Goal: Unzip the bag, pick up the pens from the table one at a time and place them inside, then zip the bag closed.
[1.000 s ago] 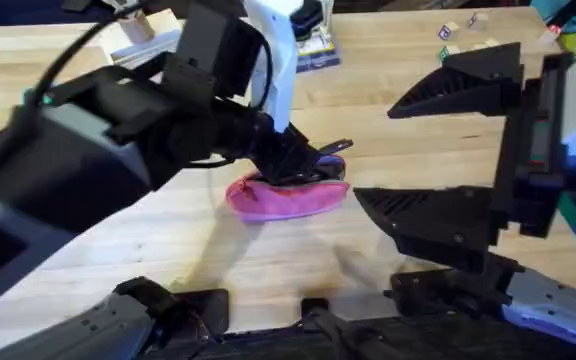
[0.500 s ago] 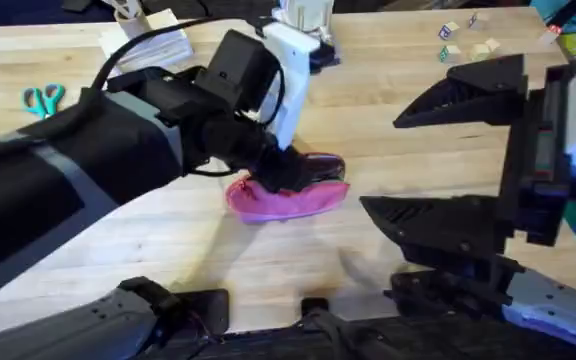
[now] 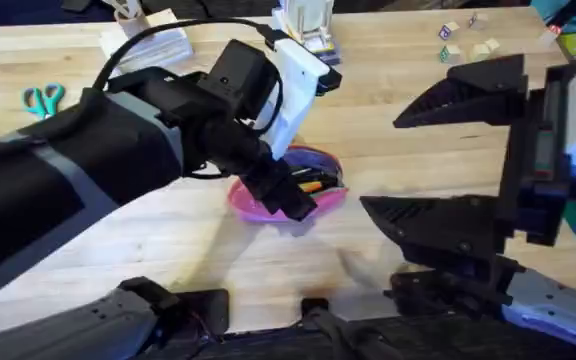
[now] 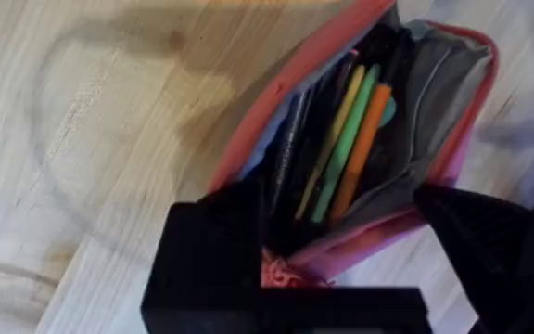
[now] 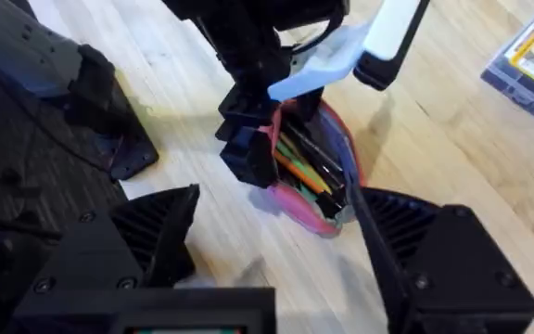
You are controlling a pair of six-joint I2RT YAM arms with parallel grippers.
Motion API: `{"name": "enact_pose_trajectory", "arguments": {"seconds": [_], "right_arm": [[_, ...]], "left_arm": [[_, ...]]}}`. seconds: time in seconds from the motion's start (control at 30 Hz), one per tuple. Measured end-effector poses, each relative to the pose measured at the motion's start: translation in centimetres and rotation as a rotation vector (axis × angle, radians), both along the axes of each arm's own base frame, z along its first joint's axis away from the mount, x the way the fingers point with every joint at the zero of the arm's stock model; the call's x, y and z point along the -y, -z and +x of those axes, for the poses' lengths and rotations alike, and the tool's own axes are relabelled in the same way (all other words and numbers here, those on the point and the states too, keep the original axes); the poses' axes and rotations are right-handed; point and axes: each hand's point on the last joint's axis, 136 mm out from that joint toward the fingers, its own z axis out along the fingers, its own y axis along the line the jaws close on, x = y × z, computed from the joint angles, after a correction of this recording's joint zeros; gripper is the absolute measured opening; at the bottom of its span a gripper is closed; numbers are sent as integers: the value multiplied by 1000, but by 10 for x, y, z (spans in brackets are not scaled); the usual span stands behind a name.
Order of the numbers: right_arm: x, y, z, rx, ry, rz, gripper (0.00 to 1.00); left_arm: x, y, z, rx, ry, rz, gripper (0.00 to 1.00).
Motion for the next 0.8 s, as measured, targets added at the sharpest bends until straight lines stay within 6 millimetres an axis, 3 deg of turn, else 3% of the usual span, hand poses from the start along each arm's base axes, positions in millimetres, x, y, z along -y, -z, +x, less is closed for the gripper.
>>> {"name": "enact_pose_trajectory", "arguments": {"seconds": [0.2,0.37,0.53,0.8], "right_arm": [[0,0,0,0,0,0,998],[0,0,0,0,0,0,998],[0,0,0,0,0,0,998],[0,0,0,0,0,0,998]], "left_arm": [[2,-7,3,30,0,-21,995],[1,-41,2,131,-1,-86,995],[-14,-71,-9,232,-6,-107,994],[-36,-92,-18,329,-33,-84,994]]}}
